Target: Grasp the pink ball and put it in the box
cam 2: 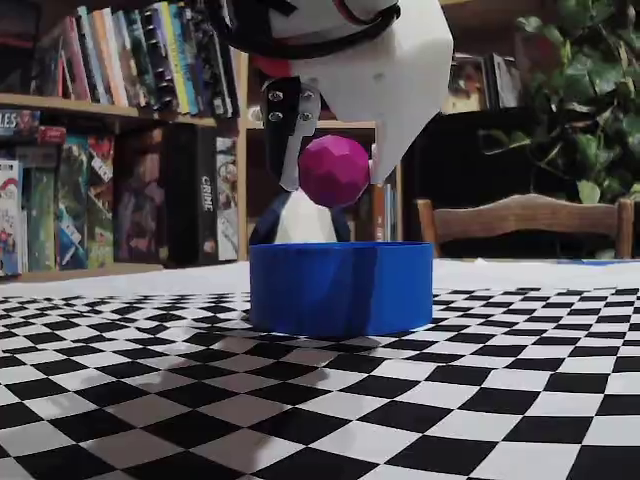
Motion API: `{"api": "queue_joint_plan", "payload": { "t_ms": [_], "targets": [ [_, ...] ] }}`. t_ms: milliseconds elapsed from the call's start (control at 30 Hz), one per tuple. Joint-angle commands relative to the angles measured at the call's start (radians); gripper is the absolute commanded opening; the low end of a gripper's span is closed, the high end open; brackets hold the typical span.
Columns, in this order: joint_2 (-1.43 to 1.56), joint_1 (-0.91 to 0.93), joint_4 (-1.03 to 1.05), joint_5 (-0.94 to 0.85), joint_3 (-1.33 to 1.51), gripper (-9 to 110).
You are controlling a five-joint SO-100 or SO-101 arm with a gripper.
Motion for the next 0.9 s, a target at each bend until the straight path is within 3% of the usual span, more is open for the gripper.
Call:
{"api": "queue_joint_plan", "payload": {
  "t_ms": [0,867],
  "targets": [
    [-0.009,0.011,-0.018,-0.005,-0.060,0],
    [-0.141,0.032,0.011,-0.005,-0.224,0]
  ]
}}
